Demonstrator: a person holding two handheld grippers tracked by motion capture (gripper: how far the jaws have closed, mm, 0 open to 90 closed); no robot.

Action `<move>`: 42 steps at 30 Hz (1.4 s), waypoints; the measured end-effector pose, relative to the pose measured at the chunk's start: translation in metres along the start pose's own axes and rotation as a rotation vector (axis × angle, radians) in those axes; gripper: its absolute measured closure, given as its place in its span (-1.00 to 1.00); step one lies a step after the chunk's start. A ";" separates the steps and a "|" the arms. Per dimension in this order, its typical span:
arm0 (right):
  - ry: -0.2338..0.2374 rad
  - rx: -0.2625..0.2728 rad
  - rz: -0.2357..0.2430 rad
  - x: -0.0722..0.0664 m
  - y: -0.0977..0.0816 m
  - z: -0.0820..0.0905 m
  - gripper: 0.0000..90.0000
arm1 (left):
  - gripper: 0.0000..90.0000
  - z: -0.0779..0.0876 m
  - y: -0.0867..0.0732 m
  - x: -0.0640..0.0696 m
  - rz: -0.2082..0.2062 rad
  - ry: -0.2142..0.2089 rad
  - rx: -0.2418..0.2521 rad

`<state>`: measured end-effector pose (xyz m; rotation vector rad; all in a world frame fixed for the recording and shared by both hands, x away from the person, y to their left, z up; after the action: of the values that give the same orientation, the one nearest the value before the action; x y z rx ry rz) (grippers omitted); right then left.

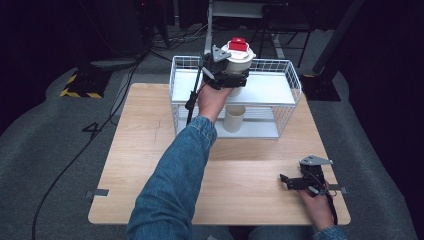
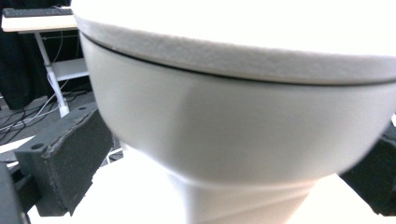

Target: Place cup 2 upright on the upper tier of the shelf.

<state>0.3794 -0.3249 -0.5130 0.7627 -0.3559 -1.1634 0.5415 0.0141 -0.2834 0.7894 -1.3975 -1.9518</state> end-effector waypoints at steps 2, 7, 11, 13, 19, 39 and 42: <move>0.002 0.000 0.002 0.000 0.000 0.000 -0.99 | -1.00 0.004 0.000 -0.001 0.003 -0.008 0.000; 0.003 0.000 0.007 0.000 0.001 -0.001 -0.99 | -1.00 0.016 0.002 0.000 0.009 -0.024 0.011; 0.004 0.000 0.008 0.000 0.001 -0.001 -0.99 | -1.00 0.027 0.004 0.003 -0.001 -0.039 0.010; 0.005 0.000 0.008 0.000 0.001 -0.001 -0.99 | -1.00 0.034 0.006 0.005 -0.009 -0.047 0.019; 0.009 -0.002 0.009 0.000 0.001 -0.001 -0.99 | -0.99 0.055 0.007 0.012 -0.020 -0.066 0.049; 0.011 -0.003 0.011 -0.001 0.001 -0.002 -0.99 | -0.99 0.119 -0.007 0.021 -0.029 -0.067 0.064; 0.013 -0.003 0.013 -0.001 0.002 -0.002 -0.99 | -0.99 0.127 -0.010 0.021 -0.032 -0.060 0.061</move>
<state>0.3813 -0.3228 -0.5132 0.7639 -0.3479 -1.1465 0.4301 0.0765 -0.2613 0.7910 -1.4953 -1.9800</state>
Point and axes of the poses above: each handheld gripper's, and its own axes: z roughly backward along the jaws, y roughly out of its top, x roughly to its right, the point moved 1 cm from there along -z, roughly forward along the jaws, and after that the axes turned 11 degrees about -z, right-handed, at the moved point
